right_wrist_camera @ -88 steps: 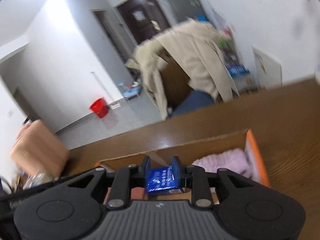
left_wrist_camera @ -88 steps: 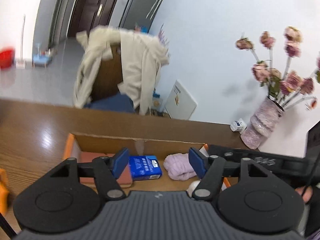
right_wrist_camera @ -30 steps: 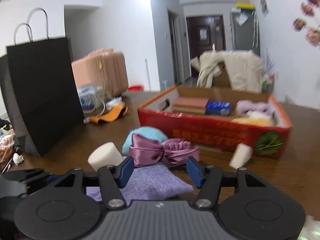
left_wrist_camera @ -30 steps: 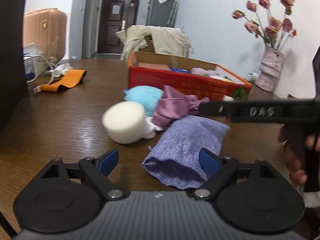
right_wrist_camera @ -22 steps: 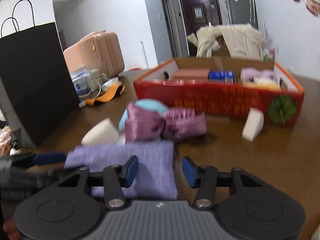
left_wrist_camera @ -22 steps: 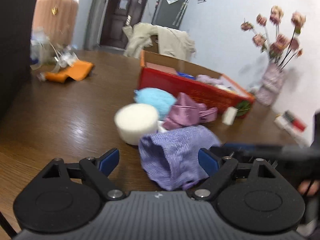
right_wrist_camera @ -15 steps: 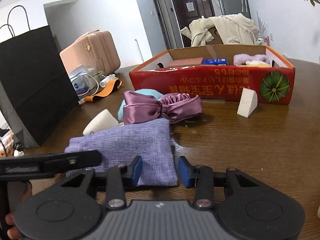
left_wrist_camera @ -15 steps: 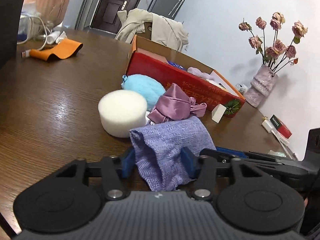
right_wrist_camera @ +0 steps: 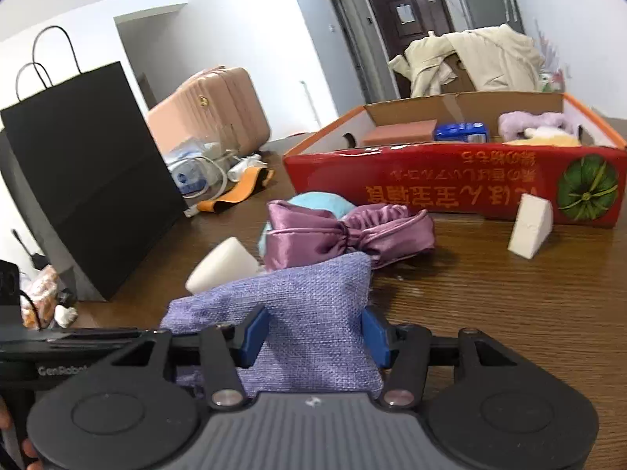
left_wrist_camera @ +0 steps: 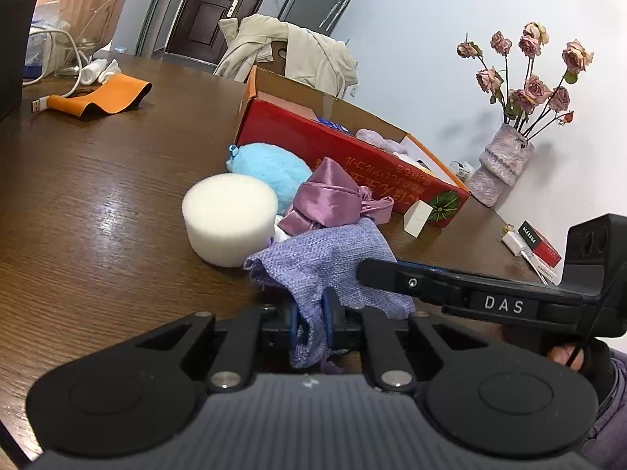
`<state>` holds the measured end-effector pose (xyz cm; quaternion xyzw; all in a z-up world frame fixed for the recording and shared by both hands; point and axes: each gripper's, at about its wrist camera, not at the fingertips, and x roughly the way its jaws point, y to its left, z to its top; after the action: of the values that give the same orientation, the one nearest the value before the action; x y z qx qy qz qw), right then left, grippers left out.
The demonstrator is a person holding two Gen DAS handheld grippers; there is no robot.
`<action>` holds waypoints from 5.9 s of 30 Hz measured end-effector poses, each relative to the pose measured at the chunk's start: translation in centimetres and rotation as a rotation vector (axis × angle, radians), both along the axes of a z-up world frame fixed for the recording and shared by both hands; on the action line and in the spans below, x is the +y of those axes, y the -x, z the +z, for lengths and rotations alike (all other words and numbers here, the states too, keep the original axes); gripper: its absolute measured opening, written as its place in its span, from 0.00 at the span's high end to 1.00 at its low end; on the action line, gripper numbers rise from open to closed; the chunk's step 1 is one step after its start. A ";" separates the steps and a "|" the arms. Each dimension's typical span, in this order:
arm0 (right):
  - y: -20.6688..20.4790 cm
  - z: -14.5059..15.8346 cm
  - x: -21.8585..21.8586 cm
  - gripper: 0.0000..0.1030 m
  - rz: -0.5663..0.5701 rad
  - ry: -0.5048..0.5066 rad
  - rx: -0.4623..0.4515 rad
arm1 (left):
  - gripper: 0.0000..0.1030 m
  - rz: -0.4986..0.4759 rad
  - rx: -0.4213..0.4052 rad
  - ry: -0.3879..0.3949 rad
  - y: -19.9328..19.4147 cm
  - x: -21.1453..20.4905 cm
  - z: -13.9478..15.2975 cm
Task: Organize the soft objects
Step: 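Carry the purple pouch into the box and open both grippers, then withdraw both grippers from the box back over the pile, then grasp the clear plastic bag with the right gripper while the left gripper grasps the white round sponge, then carry the plastic bag and sponge into the box and open both grippers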
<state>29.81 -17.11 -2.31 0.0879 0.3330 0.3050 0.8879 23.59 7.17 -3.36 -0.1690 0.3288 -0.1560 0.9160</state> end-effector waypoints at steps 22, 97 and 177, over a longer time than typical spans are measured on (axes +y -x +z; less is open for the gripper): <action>4.3 5.7 -3.8 0.95 -0.131 -0.050 -0.134 | 0.90 -0.194 -0.215 0.031 -3.5 -3.6 8.9; 14.6 5.8 -4.6 0.15 -0.210 0.188 -0.266 | 0.00 0.107 -0.243 -0.384 8.0 -0.9 7.7; -16.9 6.9 -1.8 0.59 -0.079 0.209 -0.131 | 0.42 -0.107 -0.072 -0.487 -28.8 -6.8 7.1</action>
<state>46.67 -18.91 4.60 -0.0122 0.3006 0.2384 0.9234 52.35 0.33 3.74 0.0799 0.3323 -0.1262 0.9313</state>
